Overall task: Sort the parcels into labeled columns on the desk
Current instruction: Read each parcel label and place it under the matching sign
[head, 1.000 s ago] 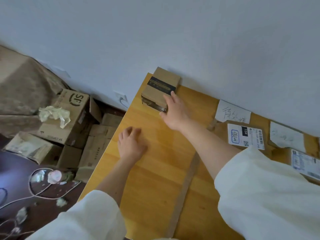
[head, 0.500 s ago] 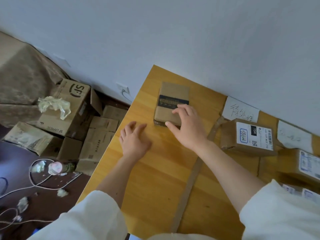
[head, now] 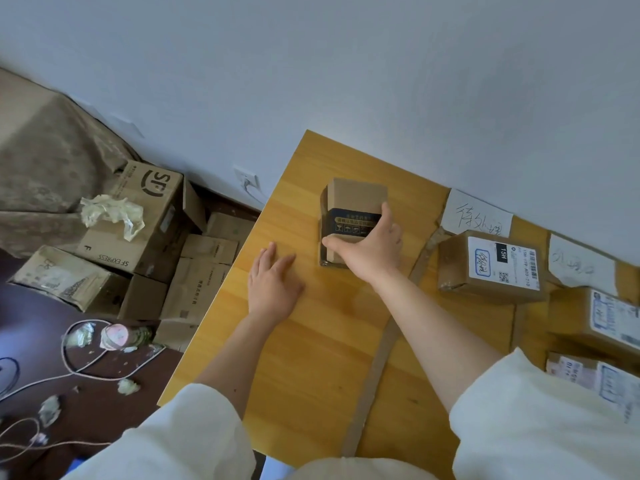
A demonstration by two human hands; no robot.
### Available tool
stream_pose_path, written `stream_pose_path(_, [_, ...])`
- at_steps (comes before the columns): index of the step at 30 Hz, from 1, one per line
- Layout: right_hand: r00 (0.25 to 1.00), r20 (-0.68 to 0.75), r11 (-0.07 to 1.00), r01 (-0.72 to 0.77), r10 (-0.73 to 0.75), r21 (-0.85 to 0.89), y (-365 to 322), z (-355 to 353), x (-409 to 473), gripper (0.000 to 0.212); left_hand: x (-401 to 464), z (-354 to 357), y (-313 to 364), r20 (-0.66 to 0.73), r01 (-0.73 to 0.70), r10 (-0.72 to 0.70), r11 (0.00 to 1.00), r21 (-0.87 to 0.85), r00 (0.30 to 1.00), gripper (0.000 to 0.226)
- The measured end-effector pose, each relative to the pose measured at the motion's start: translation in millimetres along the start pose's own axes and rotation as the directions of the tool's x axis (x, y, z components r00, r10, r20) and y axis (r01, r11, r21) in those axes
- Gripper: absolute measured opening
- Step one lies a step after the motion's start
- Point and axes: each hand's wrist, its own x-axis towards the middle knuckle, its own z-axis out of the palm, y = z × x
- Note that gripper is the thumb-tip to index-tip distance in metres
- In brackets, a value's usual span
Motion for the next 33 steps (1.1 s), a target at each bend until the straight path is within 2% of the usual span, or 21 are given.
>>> stream_pose_path(4, [0.995,0.102,0.927,-0.038,-0.001,0.373,12,-15,-18,0.125,-5,-3,2,0.005,0.02,-0.02,0.996,-0.088,1.0,0.054])
stream_pose_path(7, [0.976,0.216,0.815,-0.139,0.017,0.563,19,-31,-33,0.111,-18,-9,8,0.002,0.037,-0.038,0.961,-0.275,0.999,0.044])
stream_pose_path(9, [0.963,0.27,0.753,-0.186,0.011,0.631,26,-43,-44,0.103,-31,-14,16,0.033,0.087,-0.08,0.9,-0.427,0.996,0.04])
stream_pose_path(11, [0.952,0.307,0.707,-0.214,-0.004,0.674,35,-53,-53,0.098,-45,-19,28,0.111,0.181,-0.144,0.781,-0.598,0.983,0.046])
stream_pose_path(12, [0.947,0.321,0.684,-0.223,-0.017,0.694,39,-58,-58,0.094,-51,-21,34,0.186,0.245,-0.161,0.682,-0.689,0.969,0.052])
stream_pose_path(15, [0.937,0.34,0.636,-0.217,-0.077,0.741,53,-71,-74,0.095,-77,-28,58,0.4,0.372,-0.036,0.449,-0.812,0.916,0.063])
stream_pose_path(17, [0.933,0.342,0.625,-0.201,-0.113,0.755,62,-82,-86,0.095,-93,-28,71,0.483,0.43,0.061,0.368,-0.824,0.873,0.075])
stream_pose_path(20, [0.924,0.351,0.616,-0.19,-0.151,0.765,75,-100,-103,0.072,-116,-26,90,0.509,0.442,0.169,0.318,-0.839,0.844,0.082])
stream_pose_path(22, [0.922,0.35,0.624,-0.179,-0.163,0.761,83,-113,-111,0.047,-129,-23,100,0.496,0.418,0.196,0.334,-0.845,0.846,0.075])
stream_pose_path(24, [0.938,0.323,0.672,-0.157,-0.128,0.724,94,-123,-117,0.03,-140,-19,108,0.467,0.359,0.187,0.422,-0.833,0.864,0.075])
stream_pose_path(26, [0.962,0.251,0.754,-0.086,-0.108,0.651,105,-130,-119,0.041,-148,-12,116,0.409,0.285,0.138,0.522,-0.804,0.902,0.099])
stream_pose_path(28, [0.974,0.209,0.798,-0.054,-0.091,0.6,114,-136,-121,0.067,-155,-4,125,0.336,0.206,0.121,0.586,-0.784,0.934,0.116])
stream_pose_path(30, [0.979,0.196,0.813,-0.067,-0.058,0.578,121,-142,-126,0.077,-161,4,135,0.267,0.119,0.152,0.619,-0.776,0.952,0.112])
stream_pose_path(33, [0.989,0.146,0.819,-0.083,-0.001,0.567,138,-148,-129,0.074,-165,12,146,0.235,0.074,0.186,0.613,-0.787,0.954,0.105])
